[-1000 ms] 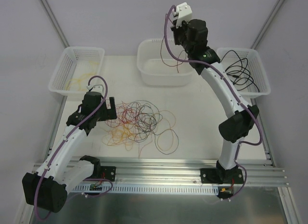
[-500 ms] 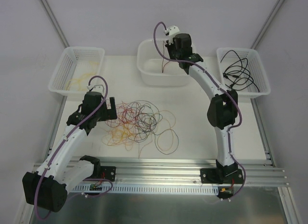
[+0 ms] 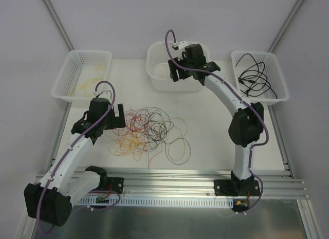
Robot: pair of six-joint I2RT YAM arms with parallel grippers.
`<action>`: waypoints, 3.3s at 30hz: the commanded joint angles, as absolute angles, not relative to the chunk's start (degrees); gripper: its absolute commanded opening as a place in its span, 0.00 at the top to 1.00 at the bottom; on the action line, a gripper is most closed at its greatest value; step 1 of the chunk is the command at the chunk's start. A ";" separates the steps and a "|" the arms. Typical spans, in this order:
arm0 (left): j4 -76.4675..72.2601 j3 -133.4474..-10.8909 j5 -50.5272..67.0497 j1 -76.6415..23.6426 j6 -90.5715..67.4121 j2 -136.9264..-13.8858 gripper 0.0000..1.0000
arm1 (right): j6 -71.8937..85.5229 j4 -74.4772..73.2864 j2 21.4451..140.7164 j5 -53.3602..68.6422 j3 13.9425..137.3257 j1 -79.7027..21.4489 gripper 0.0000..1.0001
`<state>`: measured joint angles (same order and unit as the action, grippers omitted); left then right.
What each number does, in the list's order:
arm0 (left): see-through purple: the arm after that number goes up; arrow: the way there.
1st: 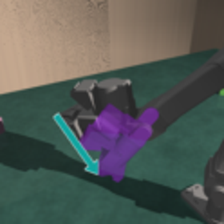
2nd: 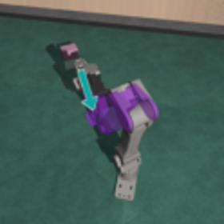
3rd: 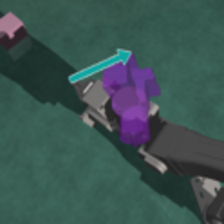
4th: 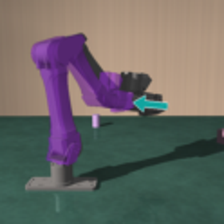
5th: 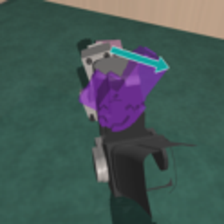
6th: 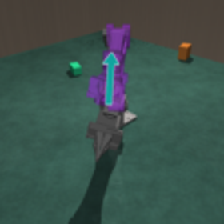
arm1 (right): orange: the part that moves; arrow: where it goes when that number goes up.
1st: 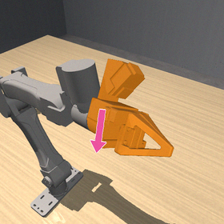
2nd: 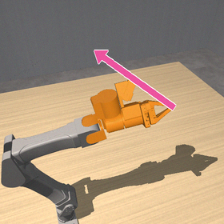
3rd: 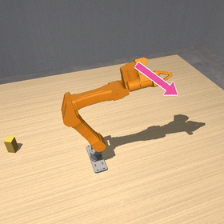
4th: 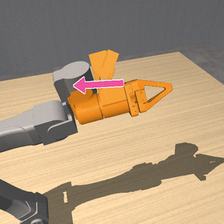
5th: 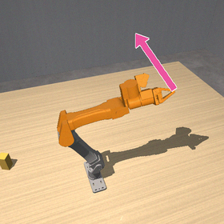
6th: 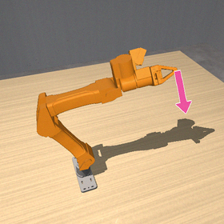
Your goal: Untangle the cables
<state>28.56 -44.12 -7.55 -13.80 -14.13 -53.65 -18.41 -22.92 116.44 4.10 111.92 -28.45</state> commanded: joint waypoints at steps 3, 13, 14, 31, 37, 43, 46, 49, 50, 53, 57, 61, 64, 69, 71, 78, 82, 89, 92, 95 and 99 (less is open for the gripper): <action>27.95 -44.12 -4.40 -13.62 -14.24 -53.61 0.01 | -8.46 -28.30 102.75 11.68 99.51 -35.06 0.23; 27.95 -44.21 -0.79 -13.62 -14.50 -55.11 0.01 | -0.80 -21.63 107.13 1.59 84.20 -45.35 0.22; 27.95 -44.21 -0.70 -13.62 -14.50 -55.11 0.01 | -0.62 -19.53 108.97 1.84 83.85 -46.40 0.22; 27.86 -44.38 3.94 -13.54 -14.15 -56.86 0.01 | -2.02 -19.33 108.32 -10.72 79.46 -49.84 1.00; 27.07 -44.74 9.05 -13.71 -15.29 -58.36 0.01 | -0.18 -23.28 95.02 -11.34 75.68 -47.38 0.99; 25.14 -43.86 6.96 -24.32 -23.54 -57.40 0.01 | -0.18 -25.66 89.30 -10.02 74.27 -47.46 0.99; 24.87 -41.41 -1.64 -32.59 -32.67 -55.21 0.01 | 1.32 -24.79 87.45 -10.20 72.17 -47.46 0.99; 24.61 -35.87 -11.23 -38.47 -45.14 -50.12 0.01 | 2.02 -24.26 86.66 -10.37 70.85 -47.46 0.99; 24.52 -32.81 -13.69 -39.89 -51.18 -48.88 0.01 | 2.20 -24.00 86.49 -10.28 70.40 -47.37 0.99; 24.35 -29.45 -20.73 -45.43 -59.56 -47.20 0.01 | 2.99 -22.68 85.87 -9.67 68.91 -47.37 0.99; 24.34 -30.67 -26.27 -50.09 -63.98 -52.88 0.01 | 4.04 -20.66 85.08 -8.97 67.33 -47.46 0.99; 24.17 -33.39 -30.93 -52.73 -65.47 -59.39 0.02 | 4.66 -19.60 84.20 -8.35 65.92 -47.55 0.99; 23.56 -35.32 -32.08 -53.35 -66.97 -63.96 0.04 | 5.44 -18.29 83.85 -7.56 64.60 -47.46 0.99; 21.97 -39.02 -35.06 -55.11 -67.24 -69.95 0.13 | 6.15 -17.31 83.58 -6.24 63.72 -47.90 0.99; 21.88 -39.90 -35.94 -55.11 -67.32 -71.89 0.26 | 6.15 -17.31 83.15 -6.33 63.20 -47.99 0.99; 20.92 -38.67 -41.39 -54.32 -65.13 -72.17 1.00 | 4.57 -20.38 78.58 -9.40 60.21 -46.33 0.99; 21.09 -36.48 -41.05 -49.85 -57.86 -66.29 1.00 | 2.99 -24.95 72.71 -13.78 58.28 -41.85 0.99; 23.98 -41.56 -37.88 -36.57 -34.39 -51.69 1.00 | 0.44 -35.23 60.23 -16.96 59.32 -26.21 0.99; 28.80 -48.67 -39.28 -34.11 -25.07 -50.19 1.00 | -1.14 -39.54 56.88 -17.32 62.04 -20.06 0.99; 32.68 -55.18 -41.83 -33.14 -19.43 -51.33 1.00 | -0.44 -42.62 55.11 -15.12 63.98 -13.38 0.99; 37.69 -58.71 -45.61 -32.43 -17.84 -51.33 1.00 | -0.44 -43.50 53.00 -10.03 64.25 -9.06 0.99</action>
<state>30.94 -56.49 -41.08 -33.28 -24.27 -51.24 0.36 -40.12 54.13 -13.74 62.19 -10.26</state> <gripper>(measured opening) 0.011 0.023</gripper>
